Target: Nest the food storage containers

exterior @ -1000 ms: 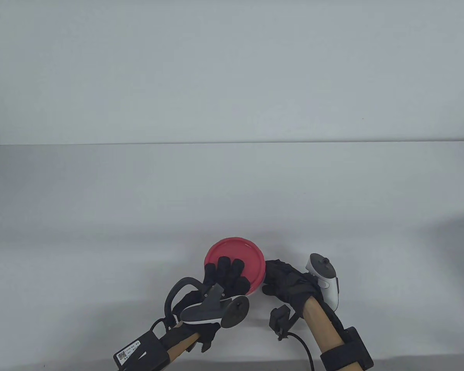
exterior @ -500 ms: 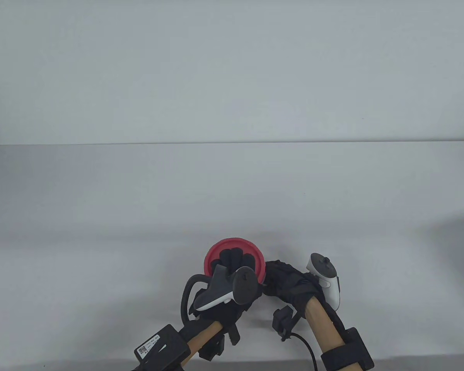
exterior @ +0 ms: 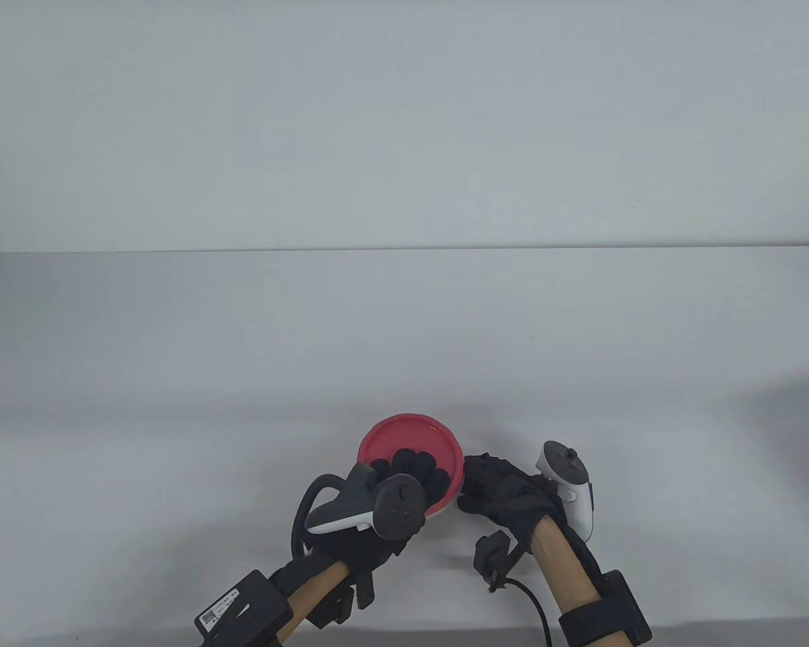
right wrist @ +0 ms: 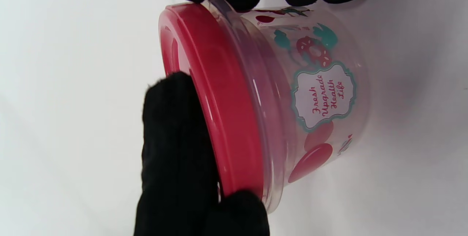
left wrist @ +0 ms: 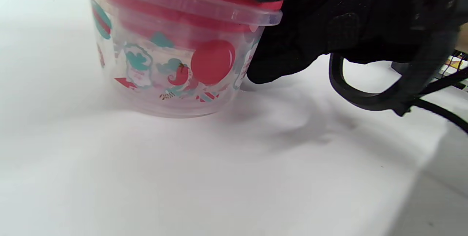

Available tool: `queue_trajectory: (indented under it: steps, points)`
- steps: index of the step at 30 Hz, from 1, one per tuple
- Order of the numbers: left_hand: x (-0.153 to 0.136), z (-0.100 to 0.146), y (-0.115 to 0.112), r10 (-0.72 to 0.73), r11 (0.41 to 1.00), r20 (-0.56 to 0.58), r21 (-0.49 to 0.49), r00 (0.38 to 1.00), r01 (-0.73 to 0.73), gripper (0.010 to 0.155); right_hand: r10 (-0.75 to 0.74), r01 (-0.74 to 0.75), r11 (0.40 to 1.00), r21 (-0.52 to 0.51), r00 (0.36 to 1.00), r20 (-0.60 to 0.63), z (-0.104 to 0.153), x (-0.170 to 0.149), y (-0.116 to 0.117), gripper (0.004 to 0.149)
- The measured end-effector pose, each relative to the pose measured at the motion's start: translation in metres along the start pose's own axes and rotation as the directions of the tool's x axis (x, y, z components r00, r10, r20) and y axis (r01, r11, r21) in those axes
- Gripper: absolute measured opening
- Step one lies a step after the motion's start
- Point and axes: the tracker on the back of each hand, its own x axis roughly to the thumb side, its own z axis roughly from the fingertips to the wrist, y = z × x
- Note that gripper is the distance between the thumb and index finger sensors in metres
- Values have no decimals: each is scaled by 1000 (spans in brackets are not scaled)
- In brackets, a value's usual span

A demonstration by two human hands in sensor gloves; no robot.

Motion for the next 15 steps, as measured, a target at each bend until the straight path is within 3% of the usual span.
queue_trajectory:
  steps: [3, 6, 12, 15]
  points:
    - [11, 1, 10, 86, 996, -32, 34, 996, -85, 61, 15, -15, 1000, 20, 1000, -1, 0, 0, 2, 40]
    - [22, -11, 10, 114, 988, -87, 113, 990, -104, 73, 22, -22, 1000, 13, 1000, 1, 0, 0, 2, 40]
    - [34, -39, -11, 128, 981, -182, 169, 975, -97, 75, 36, -36, 999, 3, 999, 5, 0, 0, 2, 40]
    - [34, -39, -17, 28, 983, -200, 181, 979, 9, 70, 33, -33, 999, 3, 999, 5, 0, 1, 2, 40]
